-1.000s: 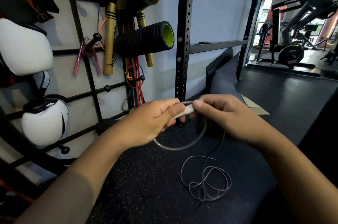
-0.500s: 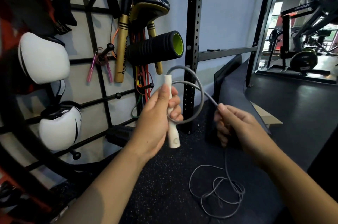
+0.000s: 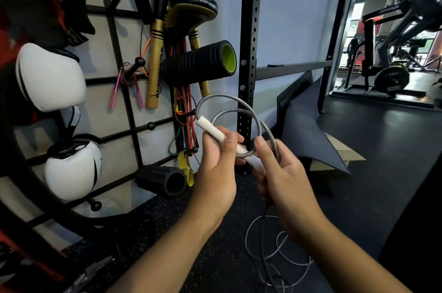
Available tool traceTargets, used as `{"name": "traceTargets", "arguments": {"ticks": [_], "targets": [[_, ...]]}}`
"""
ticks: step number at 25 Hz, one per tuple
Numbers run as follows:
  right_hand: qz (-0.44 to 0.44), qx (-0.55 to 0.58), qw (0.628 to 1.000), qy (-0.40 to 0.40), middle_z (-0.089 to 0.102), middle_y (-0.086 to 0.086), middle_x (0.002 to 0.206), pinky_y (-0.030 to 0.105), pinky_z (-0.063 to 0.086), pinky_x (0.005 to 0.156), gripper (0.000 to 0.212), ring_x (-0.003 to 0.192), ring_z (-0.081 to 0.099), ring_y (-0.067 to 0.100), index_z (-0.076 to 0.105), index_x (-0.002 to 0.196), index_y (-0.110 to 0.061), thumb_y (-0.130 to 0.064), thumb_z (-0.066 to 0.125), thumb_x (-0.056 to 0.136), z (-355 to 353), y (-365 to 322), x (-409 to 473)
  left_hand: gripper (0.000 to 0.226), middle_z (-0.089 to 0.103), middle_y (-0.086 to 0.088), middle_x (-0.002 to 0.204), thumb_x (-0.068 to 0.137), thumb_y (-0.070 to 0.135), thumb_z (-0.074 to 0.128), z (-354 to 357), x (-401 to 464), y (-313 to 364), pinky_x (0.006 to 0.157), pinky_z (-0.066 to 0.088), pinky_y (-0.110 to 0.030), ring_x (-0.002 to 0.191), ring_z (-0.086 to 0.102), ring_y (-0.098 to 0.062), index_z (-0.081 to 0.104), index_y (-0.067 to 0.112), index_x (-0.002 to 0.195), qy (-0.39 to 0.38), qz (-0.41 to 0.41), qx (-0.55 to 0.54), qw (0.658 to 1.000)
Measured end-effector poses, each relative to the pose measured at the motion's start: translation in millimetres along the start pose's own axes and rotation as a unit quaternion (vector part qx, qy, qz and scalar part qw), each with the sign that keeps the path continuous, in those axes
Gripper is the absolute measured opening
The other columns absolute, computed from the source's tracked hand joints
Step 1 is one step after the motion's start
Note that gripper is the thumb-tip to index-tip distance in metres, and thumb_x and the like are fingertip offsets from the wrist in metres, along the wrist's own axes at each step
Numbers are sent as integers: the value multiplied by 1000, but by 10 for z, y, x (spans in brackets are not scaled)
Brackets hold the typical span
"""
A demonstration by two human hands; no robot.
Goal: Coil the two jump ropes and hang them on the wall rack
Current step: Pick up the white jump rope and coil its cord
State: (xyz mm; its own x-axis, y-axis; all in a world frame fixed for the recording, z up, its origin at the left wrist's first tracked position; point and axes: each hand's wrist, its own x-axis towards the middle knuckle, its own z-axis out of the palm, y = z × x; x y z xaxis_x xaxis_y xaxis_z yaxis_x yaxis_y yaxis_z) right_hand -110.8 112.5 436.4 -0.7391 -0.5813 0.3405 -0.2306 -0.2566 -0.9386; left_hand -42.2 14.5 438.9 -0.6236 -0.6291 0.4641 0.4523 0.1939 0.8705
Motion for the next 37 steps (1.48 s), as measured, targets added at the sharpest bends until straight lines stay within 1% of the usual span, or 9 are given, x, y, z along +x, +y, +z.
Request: {"name": "traceTargets", "arguments": {"ticks": [5,9,11,15,17,21,26,33,37], "targets": [[-73,-114,990,-33,44,-1,61,29,31,47,22,50,36,12,55,84,-19,-19,54,106,-187,-65,162,29,73,10,93,93,45,61,-114,82,38,93,57,-36,98,71,-19,65,23,112,-29,-56,-20,998],[-140,-268,949,-91,51,-9,62,32,37,52,19,53,42,10,57,88,-25,-31,49,104,-486,-248,287,38,74,5,99,78,31,78,-356,264,248,87,59,-36,96,71,-17,69,20,113,-53,-64,-60,995],[-135,-340,919,-146,55,-13,64,30,38,54,18,54,44,6,57,89,-27,-31,49,104,-570,-276,301,46,75,3,108,80,37,83,-543,361,419,85,58,-32,100,73,-17,67,26,122,-111,-35,45,992],[-129,-386,877,-256,57,-14,72,34,46,62,20,63,50,6,53,88,-42,-34,52,106,-475,-252,233,62,73,23,107,68,65,80,-551,308,602,89,54,-24,98,68,6,61,47,124,-252,19,438,863],[-127,-384,874,-271,59,-10,73,33,45,62,20,63,50,7,49,88,-44,-35,53,105,-403,-269,200,48,74,20,92,67,62,83,-417,230,571,75,54,-23,81,67,5,67,43,108,-283,8,482,829],[-131,-284,911,-268,68,16,84,58,50,75,19,76,60,38,49,103,-32,-51,51,102,-369,-266,197,33,78,5,74,75,57,77,-405,246,519,58,49,-26,61,68,-5,72,28,89,-339,-87,395,849],[-89,-160,958,-219,51,21,70,40,32,58,30,64,40,23,62,95,-11,-42,64,96,-382,-196,194,21,75,0,72,90,50,68,-485,225,501,62,53,-33,64,69,-13,69,30,90,-356,-70,338,868],[-18,21,997,-74,41,0,56,32,30,51,31,54,33,19,69,62,-22,-47,78,76,-552,-205,288,30,62,3,62,88,49,61,-514,228,579,52,44,-18,54,52,-10,72,21,85,-362,-117,176,908],[60,2,994,-96,42,1,59,29,27,46,50,48,31,17,75,85,-13,-60,58,93,-586,-149,264,34,66,7,66,92,49,56,-449,252,539,62,50,-25,57,59,-4,71,18,93,-196,-100,98,970]]}}
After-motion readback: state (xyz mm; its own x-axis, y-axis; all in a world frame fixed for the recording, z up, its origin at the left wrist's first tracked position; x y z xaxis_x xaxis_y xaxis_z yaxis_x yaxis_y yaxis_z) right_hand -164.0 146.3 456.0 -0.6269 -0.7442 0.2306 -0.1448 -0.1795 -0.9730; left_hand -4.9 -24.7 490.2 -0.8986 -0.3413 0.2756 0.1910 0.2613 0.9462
